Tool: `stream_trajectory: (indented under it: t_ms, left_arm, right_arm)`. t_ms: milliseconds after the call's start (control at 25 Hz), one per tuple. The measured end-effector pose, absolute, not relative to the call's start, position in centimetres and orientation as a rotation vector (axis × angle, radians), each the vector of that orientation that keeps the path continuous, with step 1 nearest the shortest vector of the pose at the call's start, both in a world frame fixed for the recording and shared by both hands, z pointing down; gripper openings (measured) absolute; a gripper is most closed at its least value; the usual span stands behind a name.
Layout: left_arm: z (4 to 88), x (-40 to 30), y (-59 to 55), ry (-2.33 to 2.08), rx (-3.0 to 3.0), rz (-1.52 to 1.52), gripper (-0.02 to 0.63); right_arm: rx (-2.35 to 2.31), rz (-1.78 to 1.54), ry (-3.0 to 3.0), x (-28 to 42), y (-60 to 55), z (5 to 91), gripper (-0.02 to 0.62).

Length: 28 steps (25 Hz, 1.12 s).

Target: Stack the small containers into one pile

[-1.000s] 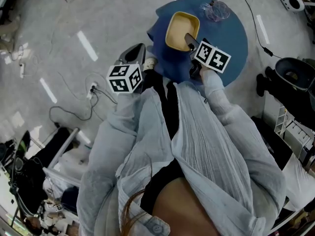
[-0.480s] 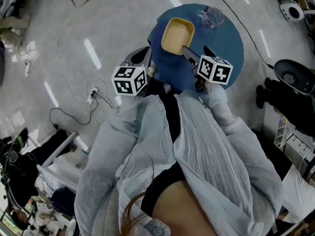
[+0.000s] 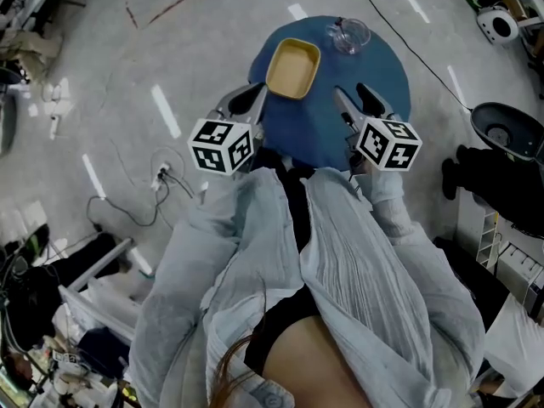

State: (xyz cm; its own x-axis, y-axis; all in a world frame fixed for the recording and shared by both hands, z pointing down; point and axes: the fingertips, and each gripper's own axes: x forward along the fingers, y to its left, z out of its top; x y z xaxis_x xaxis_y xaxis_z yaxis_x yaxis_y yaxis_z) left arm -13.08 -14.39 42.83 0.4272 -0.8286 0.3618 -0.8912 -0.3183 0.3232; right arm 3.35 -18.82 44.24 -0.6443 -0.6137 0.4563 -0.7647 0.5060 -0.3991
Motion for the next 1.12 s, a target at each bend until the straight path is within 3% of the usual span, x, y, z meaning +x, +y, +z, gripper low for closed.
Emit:
stream_trajectory:
  t_ms: [160, 320, 480, 1120]
  left_arm:
    - [41.8, -12.2, -13.5, -1.481, 2.23, 0.158, 0.014]
    - [42.1, -11.2, -12.6, -1.495, 2.223, 0.145, 0.014]
    - [42.5, -10.4, -11.2, -1.52, 2.204, 0.135, 0.015]
    - [44.7, -8.0, -6.6, -1.607, 2.103, 0.132, 0.014]
  right_arm:
    - [1.145, 0.81, -2.589, 4.0, -17.7, 41.9, 0.186]
    - [1.143, 0.736, -2.679, 5.1, -17.0, 40.3, 0.06]
    - [1.153, 0.644, -2.661, 6.9, -16.0, 40.6, 0.002]
    - [1.03, 0.561, -2.553, 10.6, -11.7, 44.9, 0.002]
